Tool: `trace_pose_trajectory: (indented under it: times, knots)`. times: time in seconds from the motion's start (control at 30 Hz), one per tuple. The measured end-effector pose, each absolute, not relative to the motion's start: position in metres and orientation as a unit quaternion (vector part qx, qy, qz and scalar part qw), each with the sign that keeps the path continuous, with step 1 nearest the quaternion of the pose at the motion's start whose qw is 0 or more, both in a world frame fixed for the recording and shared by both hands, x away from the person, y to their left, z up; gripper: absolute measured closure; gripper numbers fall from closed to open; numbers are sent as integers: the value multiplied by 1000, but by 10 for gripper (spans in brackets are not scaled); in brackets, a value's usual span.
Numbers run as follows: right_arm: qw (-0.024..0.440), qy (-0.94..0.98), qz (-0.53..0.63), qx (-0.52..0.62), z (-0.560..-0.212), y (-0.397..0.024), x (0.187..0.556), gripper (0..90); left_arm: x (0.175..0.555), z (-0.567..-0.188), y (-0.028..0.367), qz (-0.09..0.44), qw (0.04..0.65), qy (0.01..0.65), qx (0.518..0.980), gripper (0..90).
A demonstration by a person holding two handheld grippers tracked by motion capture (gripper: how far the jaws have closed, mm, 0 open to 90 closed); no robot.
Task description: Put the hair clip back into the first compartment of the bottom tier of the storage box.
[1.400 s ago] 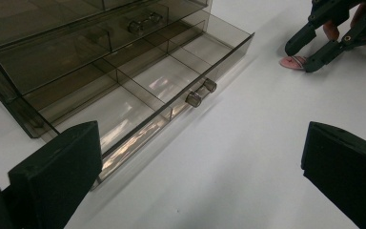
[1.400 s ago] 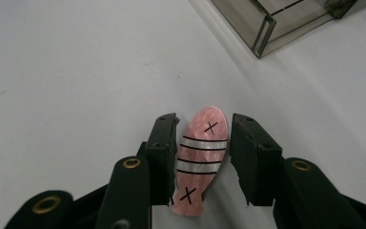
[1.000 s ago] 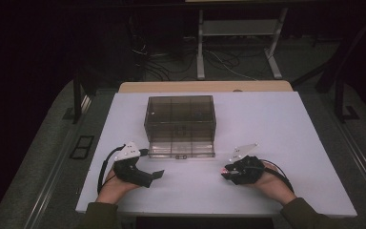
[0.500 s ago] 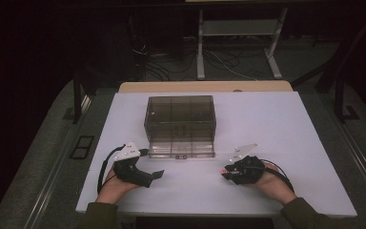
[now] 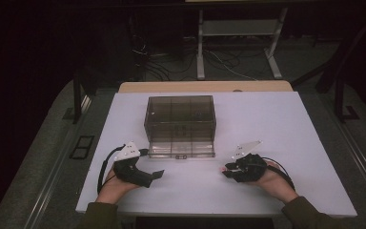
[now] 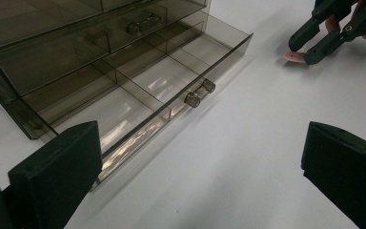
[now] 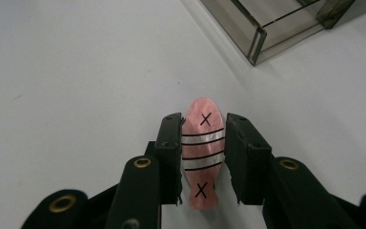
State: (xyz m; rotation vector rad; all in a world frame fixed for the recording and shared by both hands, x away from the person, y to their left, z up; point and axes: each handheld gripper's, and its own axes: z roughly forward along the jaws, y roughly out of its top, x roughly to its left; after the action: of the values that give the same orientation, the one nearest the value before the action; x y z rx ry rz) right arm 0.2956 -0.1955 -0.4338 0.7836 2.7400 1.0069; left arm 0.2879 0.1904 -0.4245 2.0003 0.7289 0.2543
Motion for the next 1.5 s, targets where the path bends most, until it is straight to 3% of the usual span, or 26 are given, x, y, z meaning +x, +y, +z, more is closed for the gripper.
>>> trace_pose_trajectory:
  times: [1.5]
  knots:
    - [44, 889, 384, 244, -402, -173, 327, 669, 287, -426, 188, 104, 483, 299, 816, 0]
